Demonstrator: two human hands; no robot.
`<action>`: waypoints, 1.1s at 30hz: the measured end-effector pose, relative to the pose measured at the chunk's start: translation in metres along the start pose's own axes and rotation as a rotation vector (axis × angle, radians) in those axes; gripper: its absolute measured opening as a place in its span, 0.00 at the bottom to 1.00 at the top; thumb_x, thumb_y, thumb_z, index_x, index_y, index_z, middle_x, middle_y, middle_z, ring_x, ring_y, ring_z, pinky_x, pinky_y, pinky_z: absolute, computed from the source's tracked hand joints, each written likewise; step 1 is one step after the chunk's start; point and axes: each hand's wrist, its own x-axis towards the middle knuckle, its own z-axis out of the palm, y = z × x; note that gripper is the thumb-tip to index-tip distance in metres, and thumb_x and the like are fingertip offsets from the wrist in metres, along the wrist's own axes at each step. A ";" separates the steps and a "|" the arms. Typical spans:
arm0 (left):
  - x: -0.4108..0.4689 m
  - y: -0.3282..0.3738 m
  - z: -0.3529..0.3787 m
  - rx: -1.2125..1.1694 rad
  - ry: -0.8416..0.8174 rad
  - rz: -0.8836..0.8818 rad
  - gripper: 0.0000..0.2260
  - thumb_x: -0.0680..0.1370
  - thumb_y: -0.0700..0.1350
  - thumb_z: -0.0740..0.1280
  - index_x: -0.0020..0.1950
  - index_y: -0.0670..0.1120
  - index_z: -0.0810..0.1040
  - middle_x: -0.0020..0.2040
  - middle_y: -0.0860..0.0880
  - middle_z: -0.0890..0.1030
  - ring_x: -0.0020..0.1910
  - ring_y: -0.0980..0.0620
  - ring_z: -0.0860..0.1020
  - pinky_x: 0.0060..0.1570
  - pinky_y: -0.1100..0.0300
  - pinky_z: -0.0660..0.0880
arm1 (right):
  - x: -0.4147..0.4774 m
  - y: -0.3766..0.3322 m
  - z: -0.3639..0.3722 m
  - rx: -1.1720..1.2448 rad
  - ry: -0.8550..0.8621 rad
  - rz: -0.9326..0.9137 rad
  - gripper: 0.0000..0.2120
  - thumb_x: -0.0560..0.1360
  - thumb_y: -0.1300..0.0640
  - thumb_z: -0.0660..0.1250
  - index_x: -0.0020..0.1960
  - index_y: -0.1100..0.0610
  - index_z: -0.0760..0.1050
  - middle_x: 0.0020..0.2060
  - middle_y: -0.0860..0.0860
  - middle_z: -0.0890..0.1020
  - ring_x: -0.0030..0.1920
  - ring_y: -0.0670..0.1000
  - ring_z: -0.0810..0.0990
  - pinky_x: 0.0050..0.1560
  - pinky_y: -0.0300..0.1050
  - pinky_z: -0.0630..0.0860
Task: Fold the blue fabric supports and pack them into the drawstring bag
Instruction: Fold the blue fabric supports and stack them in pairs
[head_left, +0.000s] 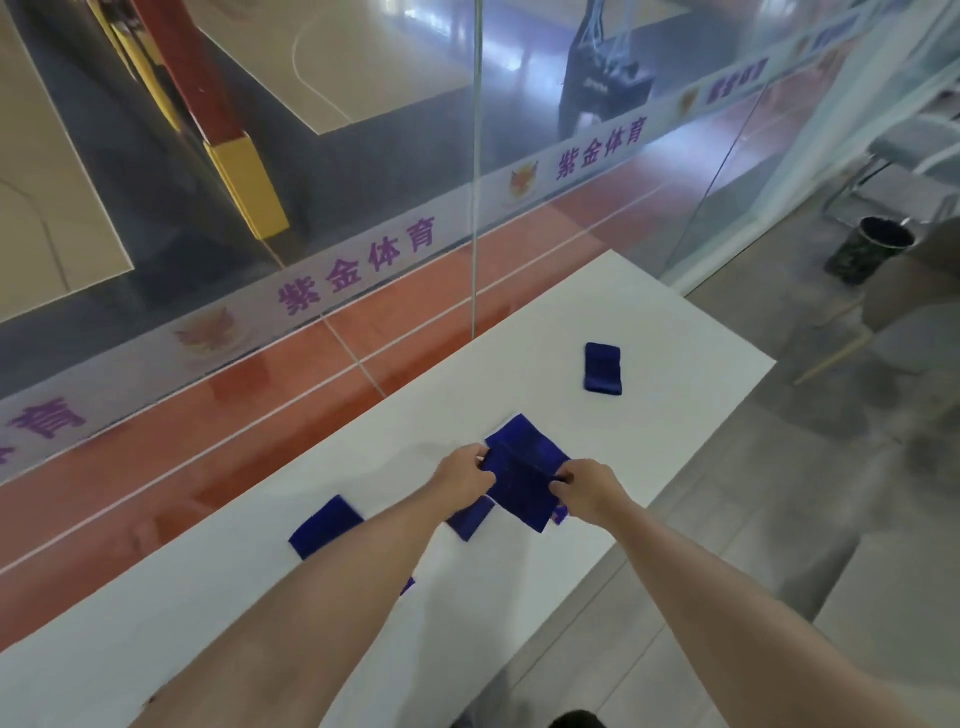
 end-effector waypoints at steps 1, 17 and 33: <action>0.015 0.012 0.003 -0.015 -0.010 0.019 0.11 0.74 0.38 0.64 0.55 0.48 0.78 0.46 0.48 0.83 0.45 0.47 0.81 0.44 0.54 0.77 | 0.011 0.004 -0.013 0.015 0.021 0.017 0.09 0.75 0.57 0.63 0.46 0.61 0.80 0.41 0.55 0.84 0.42 0.56 0.82 0.45 0.50 0.79; 0.231 0.167 0.102 -0.009 0.238 -0.090 0.08 0.79 0.44 0.68 0.57 0.46 0.77 0.48 0.52 0.79 0.48 0.52 0.77 0.47 0.62 0.69 | 0.221 0.112 -0.165 0.134 -0.112 0.158 0.10 0.74 0.52 0.67 0.45 0.60 0.79 0.40 0.52 0.85 0.38 0.52 0.78 0.42 0.47 0.77; 0.367 0.189 0.121 0.254 0.162 0.047 0.10 0.80 0.46 0.66 0.60 0.51 0.81 0.56 0.51 0.82 0.52 0.49 0.79 0.55 0.51 0.77 | 0.304 0.123 -0.143 0.222 -0.151 0.265 0.11 0.74 0.54 0.64 0.36 0.58 0.72 0.30 0.52 0.74 0.31 0.52 0.72 0.34 0.45 0.68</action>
